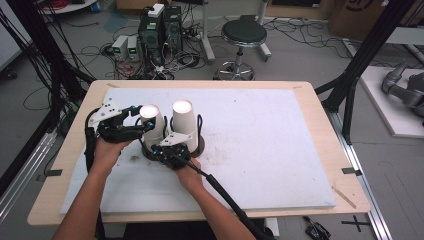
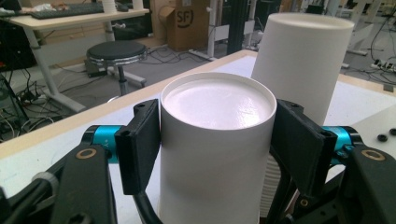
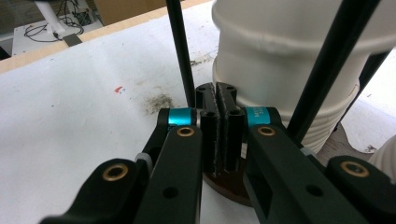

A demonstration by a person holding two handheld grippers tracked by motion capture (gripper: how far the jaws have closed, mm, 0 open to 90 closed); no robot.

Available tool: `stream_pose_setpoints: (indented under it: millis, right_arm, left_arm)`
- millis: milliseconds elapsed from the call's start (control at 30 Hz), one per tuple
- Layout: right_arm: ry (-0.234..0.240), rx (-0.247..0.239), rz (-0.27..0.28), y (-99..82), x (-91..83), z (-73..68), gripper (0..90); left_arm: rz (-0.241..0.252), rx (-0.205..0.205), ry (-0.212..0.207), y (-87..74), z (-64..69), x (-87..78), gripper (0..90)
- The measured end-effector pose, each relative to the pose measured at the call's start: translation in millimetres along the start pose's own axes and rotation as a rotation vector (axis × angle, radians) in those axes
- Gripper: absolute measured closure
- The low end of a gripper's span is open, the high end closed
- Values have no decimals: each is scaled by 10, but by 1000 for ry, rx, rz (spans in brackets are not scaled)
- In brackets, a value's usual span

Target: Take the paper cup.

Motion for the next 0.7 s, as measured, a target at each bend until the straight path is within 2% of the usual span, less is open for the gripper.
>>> stream_pose_setpoints:
  millis: [233,700]
  right_arm:
    - [6,-9,-7,6,-13,1,882]
    - [20,-25,1,30,-45,-7,872]
  left_arm:
    - [16,8,-3,115,15,-46,344]
    - [83,-39,-2,386,5,-211,350]
Point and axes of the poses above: each handheld gripper's, and its own axes: x roughly forward along the jaws, y roughly out of its top, z roughly to its right, the point moved 1 cm from there along x, roughly forward along the jaws, and after that the axes turned 10 degrees about y, right-handed, at the moved point
